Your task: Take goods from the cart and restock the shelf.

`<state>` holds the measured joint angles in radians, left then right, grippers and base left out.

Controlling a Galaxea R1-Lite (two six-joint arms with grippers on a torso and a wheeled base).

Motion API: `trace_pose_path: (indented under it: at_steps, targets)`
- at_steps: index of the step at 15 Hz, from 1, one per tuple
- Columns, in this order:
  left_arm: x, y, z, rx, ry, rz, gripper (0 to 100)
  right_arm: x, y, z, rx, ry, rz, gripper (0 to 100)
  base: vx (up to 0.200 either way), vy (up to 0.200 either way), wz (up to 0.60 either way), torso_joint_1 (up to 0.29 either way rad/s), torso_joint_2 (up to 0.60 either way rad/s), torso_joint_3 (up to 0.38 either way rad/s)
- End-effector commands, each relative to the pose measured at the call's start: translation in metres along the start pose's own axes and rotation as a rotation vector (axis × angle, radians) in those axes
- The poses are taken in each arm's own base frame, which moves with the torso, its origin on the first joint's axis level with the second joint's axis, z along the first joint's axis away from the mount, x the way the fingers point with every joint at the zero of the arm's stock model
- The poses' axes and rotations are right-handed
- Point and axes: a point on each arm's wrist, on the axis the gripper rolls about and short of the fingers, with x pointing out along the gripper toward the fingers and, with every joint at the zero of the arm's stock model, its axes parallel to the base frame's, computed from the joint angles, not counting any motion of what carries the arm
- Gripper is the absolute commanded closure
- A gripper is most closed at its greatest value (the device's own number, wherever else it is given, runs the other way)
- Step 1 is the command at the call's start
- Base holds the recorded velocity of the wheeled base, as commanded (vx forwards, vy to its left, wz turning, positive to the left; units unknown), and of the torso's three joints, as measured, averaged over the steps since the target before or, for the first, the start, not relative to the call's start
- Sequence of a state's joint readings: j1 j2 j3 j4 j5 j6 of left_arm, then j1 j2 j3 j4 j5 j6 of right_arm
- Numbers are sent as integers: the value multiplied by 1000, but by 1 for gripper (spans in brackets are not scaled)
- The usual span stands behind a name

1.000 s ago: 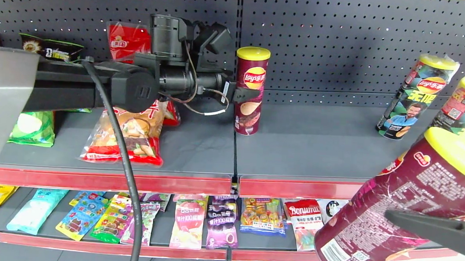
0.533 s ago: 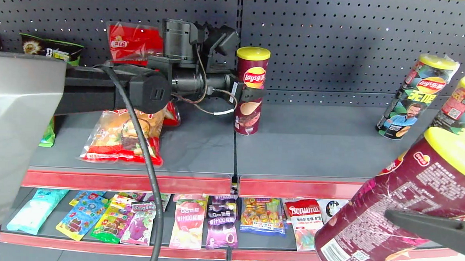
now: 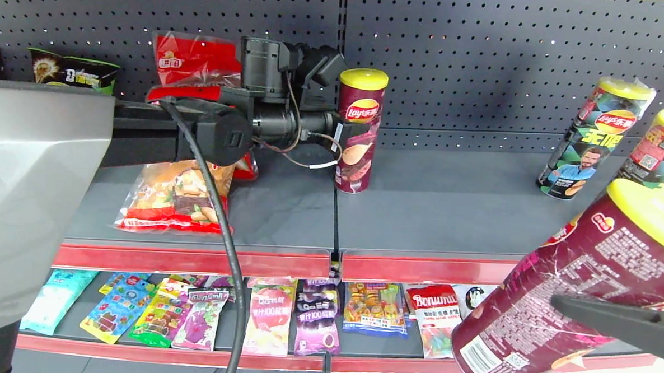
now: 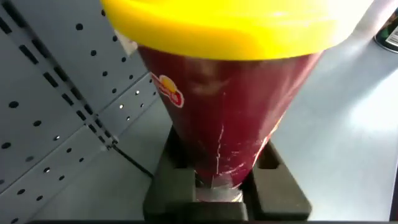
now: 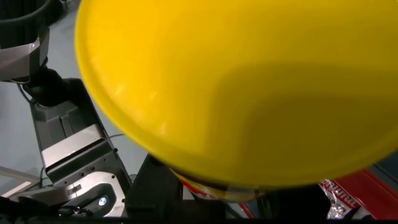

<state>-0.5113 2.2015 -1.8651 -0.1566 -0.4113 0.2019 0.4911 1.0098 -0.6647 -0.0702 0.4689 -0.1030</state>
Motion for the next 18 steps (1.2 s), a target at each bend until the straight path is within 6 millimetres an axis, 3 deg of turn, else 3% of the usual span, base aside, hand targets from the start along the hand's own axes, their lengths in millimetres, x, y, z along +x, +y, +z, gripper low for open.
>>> trace_pose_path:
  at_steps: [1, 5, 7, 11, 18]
  targets:
    - [-2, -1, 1, -3, 3, -6, 100, 1, 0, 0, 1, 2, 1, 100, 0, 0, 0, 0, 0, 0]
    - [-23, -16, 24, -31, 10, -98, 100, 2, -1, 0, 3, 5, 5, 100, 0, 0, 0, 0, 0, 0]
    - [-30, -19, 26, -38, 20, -103, 100, 2, -1, 1, 2, 2, 5, 100, 0, 0, 0, 0, 0, 0]
    - [-47, -41, 12, -69, 82, -151, 100, 2, -1, 0, 2, 3, 7, 100, 0, 0, 0, 0, 0, 0]
    - [-47, -66, 4, -88, 81, -230, 100, 1, 0, 0, 2, 2, 7, 100, 0, 0, 0, 0, 0, 0]
